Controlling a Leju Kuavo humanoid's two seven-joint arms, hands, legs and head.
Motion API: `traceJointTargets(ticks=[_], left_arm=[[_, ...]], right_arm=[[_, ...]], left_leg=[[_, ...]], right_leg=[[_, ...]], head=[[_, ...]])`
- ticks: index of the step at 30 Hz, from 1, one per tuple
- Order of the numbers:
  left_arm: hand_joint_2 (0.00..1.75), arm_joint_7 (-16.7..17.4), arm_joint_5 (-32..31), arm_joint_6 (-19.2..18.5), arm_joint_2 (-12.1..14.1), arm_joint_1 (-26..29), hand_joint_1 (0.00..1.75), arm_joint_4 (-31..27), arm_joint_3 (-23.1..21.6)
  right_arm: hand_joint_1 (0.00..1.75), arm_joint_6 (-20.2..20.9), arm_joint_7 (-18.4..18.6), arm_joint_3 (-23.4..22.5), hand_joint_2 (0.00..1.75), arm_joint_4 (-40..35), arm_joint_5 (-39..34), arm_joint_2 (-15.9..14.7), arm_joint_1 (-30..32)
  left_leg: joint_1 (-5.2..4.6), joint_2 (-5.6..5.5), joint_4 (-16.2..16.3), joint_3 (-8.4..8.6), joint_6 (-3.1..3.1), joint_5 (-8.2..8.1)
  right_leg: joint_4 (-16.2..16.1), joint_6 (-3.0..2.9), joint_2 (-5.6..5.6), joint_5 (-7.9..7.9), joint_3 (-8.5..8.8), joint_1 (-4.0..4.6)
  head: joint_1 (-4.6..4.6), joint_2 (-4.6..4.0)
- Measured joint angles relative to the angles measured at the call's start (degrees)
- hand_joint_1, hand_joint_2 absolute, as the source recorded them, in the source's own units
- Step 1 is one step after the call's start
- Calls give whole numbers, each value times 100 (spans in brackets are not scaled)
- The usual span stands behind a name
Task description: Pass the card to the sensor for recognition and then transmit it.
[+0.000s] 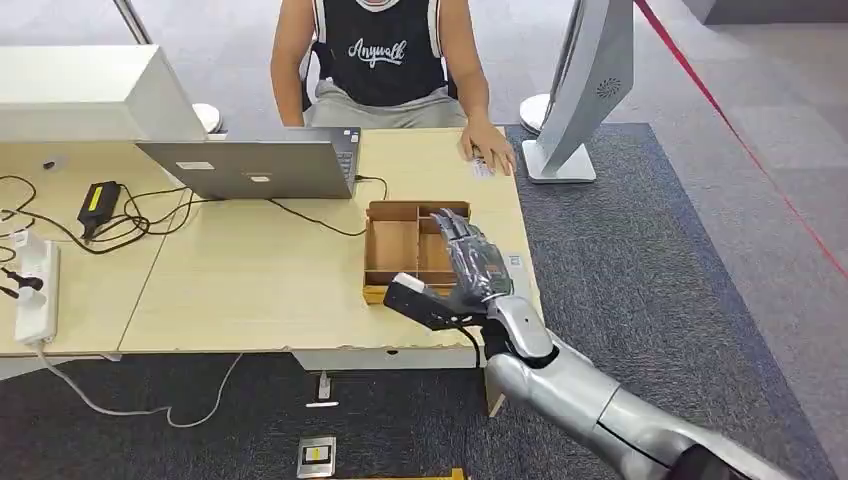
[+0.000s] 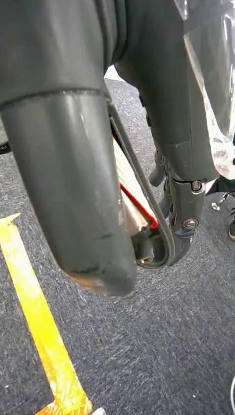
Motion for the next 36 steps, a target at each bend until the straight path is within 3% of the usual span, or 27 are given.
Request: traceJointTargets(ticks=[11,16,22,36], left_arm=[[0,37,37,0,0,-1,0,0,0],[0,72,72,0,0,-2,0,0,0],[0,127,105,0,0,-6,0,-4,-7],[0,129,120,13,0,-7,0,-44,-11]], right_arm=[[0,365,-50,96,175,-46,186,48,186],[0,579,300,144,175,-30,641,48,208],[0,409,695,133,175,129,1414,59,213],[0,306,811,79,175,472,1580,157,185]], left_leg=[[0,0,0,0,0,0],[0,0,0,0,0,0],[0,0,-1,-2,0,0],[0,0,-1,-2,0,0]], right_leg=[[0,0,0,0,0,0],[0,0,0,0,0,0],[0,0,0,0,0,0],[0,0,0,0,0,0]], head=[[0,0],[0,-2],[0,0],[0,0]])
